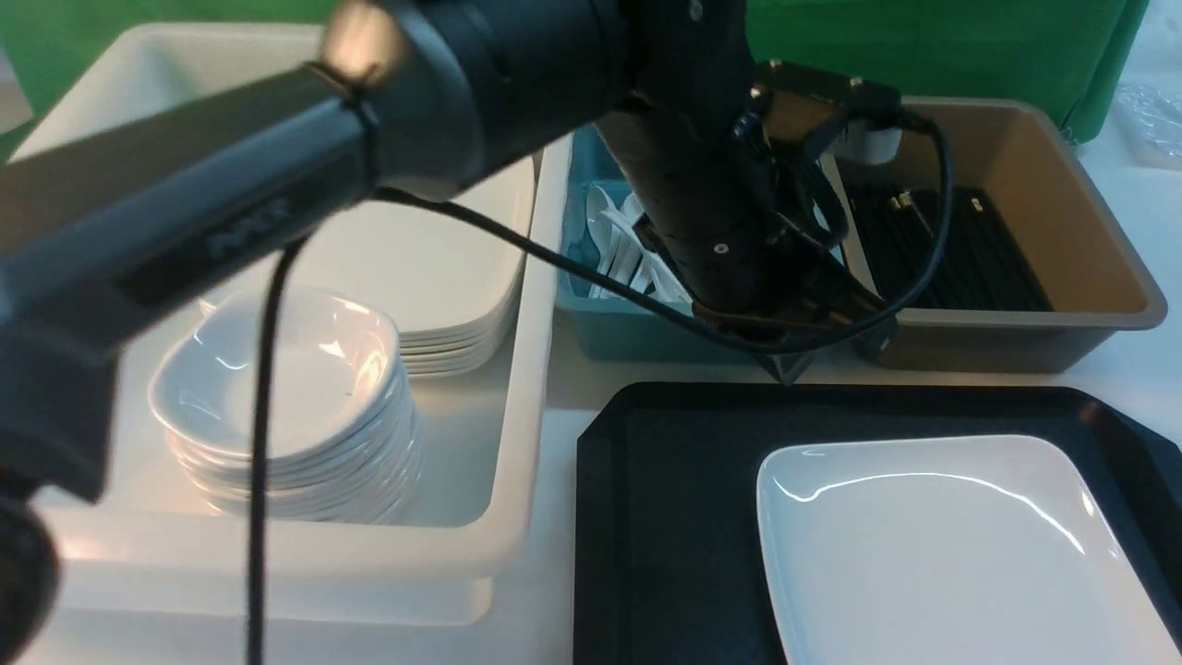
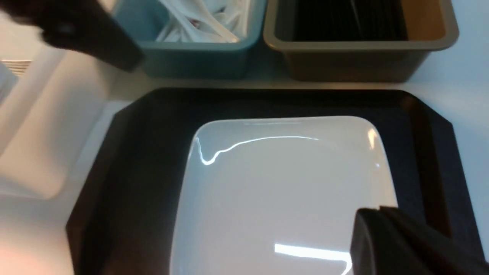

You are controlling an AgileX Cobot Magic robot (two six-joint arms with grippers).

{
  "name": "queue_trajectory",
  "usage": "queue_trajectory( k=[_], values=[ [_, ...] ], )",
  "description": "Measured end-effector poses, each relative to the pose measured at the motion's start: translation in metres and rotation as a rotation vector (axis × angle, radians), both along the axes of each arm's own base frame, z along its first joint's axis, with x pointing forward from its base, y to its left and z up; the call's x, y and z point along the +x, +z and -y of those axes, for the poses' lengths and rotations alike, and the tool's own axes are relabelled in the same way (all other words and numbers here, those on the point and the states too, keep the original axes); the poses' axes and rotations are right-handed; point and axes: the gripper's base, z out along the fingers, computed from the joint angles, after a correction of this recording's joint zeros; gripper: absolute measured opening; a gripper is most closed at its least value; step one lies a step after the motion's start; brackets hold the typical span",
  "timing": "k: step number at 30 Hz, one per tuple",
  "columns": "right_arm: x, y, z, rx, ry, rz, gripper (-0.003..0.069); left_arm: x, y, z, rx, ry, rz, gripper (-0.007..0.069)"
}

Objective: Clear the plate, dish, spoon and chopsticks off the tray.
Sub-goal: Use the left arm to grab a plate from the dinner plate

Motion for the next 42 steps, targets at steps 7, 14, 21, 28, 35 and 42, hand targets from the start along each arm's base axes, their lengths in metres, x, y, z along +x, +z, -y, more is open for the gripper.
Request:
queue_trajectory(
  k=[7,14,21,28,35,42],
  values=[
    [-0.004,-0.003,0.000,-0.016,0.018,-0.026,0.0019,0.027,-0.050,0.020,0.071,0.036,-0.029,0.0137],
    [-0.003,-0.002,-0.001,-0.013,0.017,-0.011,0.0019,0.039,-0.103,0.028,0.149,0.037,-0.078,0.0406],
    [-0.004,-0.002,-0.001,-0.013,0.018,-0.010,0.0019,0.042,-0.126,0.039,0.083,0.060,-0.125,0.0581],
    [-0.003,-0.001,-0.001,-0.015,0.019,-0.007,0.0020,0.040,-0.137,0.043,0.068,0.068,-0.174,0.0550],
    [-0.003,-0.001,-0.001,-0.016,0.020,-0.006,0.0020,0.039,-0.140,0.042,0.076,0.066,-0.187,0.0426],
    [-0.003,-0.001,-0.001,-0.016,0.020,0.001,0.0020,0.039,-0.140,0.042,0.080,0.066,-0.193,0.0248]
  ],
)
